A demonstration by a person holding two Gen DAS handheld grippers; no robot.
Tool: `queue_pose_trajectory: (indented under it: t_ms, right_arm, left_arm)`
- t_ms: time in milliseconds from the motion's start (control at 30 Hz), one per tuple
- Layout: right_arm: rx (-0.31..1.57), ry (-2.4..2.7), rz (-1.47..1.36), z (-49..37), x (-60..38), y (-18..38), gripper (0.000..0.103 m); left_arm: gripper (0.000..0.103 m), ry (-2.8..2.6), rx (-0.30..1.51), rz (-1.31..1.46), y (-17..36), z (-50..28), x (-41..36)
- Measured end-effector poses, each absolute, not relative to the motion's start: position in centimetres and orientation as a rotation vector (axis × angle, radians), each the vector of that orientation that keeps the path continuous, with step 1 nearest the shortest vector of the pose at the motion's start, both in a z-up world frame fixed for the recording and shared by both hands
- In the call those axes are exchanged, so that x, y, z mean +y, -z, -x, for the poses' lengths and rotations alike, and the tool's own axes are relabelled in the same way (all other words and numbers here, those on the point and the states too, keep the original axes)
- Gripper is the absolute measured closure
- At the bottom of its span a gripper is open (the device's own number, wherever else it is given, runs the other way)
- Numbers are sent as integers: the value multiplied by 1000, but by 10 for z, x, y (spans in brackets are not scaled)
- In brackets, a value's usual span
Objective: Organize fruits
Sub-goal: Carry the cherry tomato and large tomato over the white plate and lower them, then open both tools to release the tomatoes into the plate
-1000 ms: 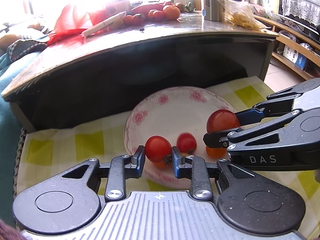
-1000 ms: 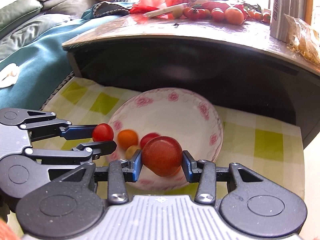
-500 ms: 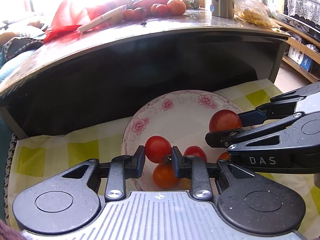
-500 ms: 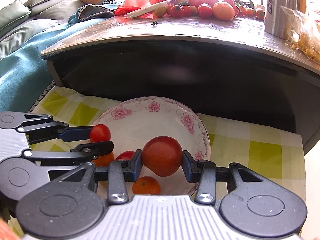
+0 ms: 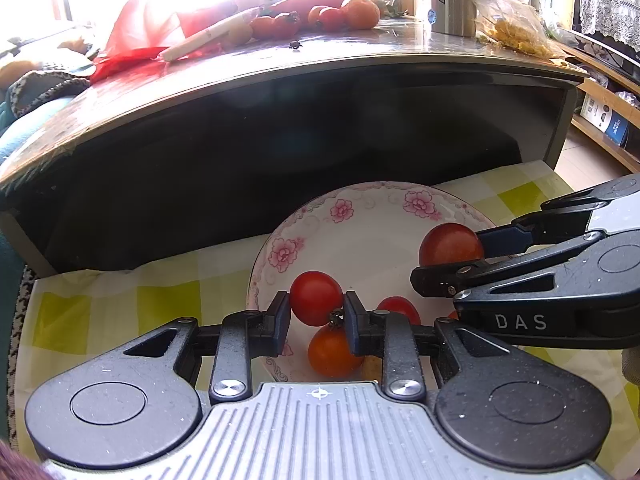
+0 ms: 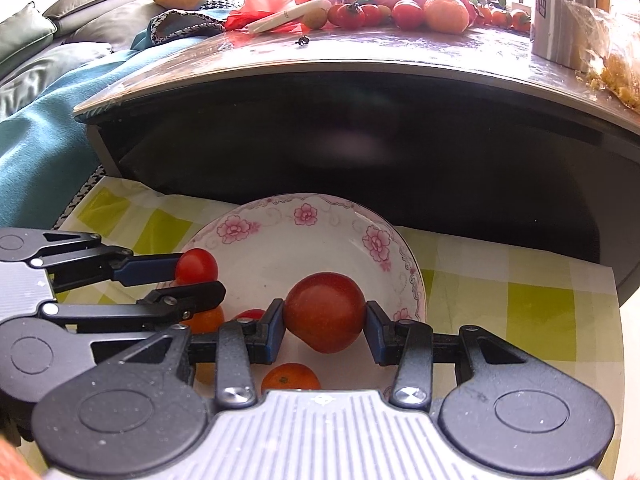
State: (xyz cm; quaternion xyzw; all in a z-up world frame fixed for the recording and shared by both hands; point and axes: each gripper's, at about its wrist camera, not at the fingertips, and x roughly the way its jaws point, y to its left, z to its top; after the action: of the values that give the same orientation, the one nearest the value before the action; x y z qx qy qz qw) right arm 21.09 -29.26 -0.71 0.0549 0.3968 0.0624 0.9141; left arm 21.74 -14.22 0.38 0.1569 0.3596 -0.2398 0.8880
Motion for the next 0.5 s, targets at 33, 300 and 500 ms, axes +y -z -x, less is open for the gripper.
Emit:
queue_pose_trajectory:
  t_ms: [33, 300, 500]
  right_arm:
    - [817, -128, -114, -212, -292, 7, 57]
    - [820, -122, -116, -212, -293, 8, 57]
    - [817, -120, -116, -212, -293, 8, 57]
  left_arm:
    - [67, 497, 747, -327, -4, -218, -142]
    - [65, 489, 748, -331, -3, -218, -144]
    - [61, 479, 742, -330, -6, -216, -142]
